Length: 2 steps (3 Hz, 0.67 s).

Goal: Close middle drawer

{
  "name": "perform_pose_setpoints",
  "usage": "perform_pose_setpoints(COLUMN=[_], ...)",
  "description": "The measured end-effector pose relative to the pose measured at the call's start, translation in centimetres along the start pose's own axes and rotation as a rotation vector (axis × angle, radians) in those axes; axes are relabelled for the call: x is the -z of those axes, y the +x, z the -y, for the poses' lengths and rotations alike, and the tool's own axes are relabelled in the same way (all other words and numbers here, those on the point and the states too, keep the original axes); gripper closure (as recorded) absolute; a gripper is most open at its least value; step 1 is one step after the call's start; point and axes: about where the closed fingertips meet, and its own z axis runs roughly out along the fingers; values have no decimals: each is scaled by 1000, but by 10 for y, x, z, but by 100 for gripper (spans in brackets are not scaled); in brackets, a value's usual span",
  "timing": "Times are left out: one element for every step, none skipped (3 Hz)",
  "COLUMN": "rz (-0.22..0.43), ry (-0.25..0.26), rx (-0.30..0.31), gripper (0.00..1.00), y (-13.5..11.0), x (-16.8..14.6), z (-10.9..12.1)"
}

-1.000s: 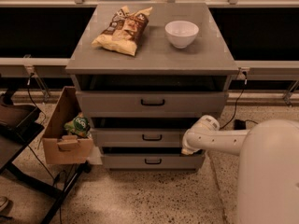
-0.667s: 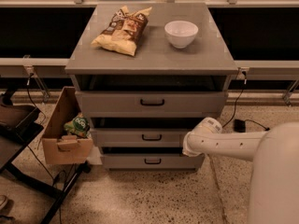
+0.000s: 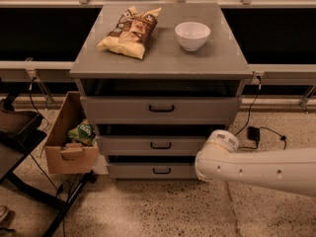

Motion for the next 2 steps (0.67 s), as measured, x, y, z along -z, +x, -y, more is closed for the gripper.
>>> perform_pose_setpoints(rz=[-145, -252], ry=[-27, 55], rx=[28, -15], gripper=[100, 100], y=[41, 72], x=[106, 187], z=[-15, 21])
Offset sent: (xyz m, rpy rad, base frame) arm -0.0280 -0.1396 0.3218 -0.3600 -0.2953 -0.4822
